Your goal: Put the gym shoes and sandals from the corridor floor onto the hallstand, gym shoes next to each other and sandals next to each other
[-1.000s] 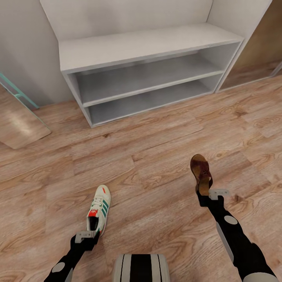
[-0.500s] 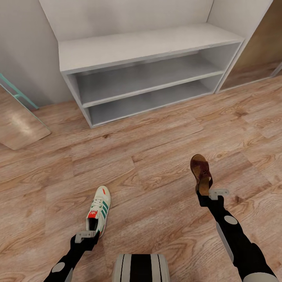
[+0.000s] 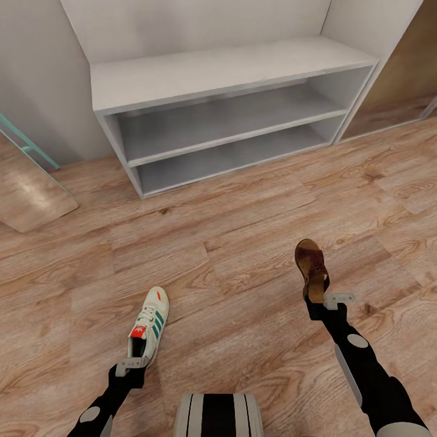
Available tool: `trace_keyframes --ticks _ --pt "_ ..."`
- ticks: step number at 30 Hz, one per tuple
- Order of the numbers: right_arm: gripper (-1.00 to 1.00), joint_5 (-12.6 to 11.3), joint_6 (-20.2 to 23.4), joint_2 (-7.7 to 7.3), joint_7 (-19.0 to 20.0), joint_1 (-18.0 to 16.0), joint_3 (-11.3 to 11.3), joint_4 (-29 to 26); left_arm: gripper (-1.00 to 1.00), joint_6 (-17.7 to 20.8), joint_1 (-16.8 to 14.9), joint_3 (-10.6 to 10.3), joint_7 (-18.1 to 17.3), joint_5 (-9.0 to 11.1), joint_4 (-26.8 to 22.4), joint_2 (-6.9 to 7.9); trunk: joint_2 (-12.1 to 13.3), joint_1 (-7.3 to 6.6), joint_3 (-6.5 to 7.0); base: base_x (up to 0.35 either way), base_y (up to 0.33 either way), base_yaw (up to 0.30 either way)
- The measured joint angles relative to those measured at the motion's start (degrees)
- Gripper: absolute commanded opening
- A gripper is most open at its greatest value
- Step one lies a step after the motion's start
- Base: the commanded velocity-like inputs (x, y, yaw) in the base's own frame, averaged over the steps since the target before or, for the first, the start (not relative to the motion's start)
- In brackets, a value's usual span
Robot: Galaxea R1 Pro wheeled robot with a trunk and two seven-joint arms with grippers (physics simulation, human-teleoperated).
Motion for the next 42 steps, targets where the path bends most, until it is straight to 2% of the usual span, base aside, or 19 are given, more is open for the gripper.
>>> trace_keyframes --ticks 21,42 --pt "-1.00 0.00 0.00 0.00 0.00 0.00 0.00 0.10 -1.00 -0.10 0.09 -0.12 0.01 -0.02 -0.03 -0.10 0.00 0.00 0.00 0.000 0.000 0.000" --pt "-1.00 0.05 -0.16 -0.16 0.09 0.08 0.18 -0.13 -1.00 -0.11 0.28 -0.04 0.07 -0.04 -0.14 0.13 0.28 -0.55 4.65 0.000 0.000 0.000"
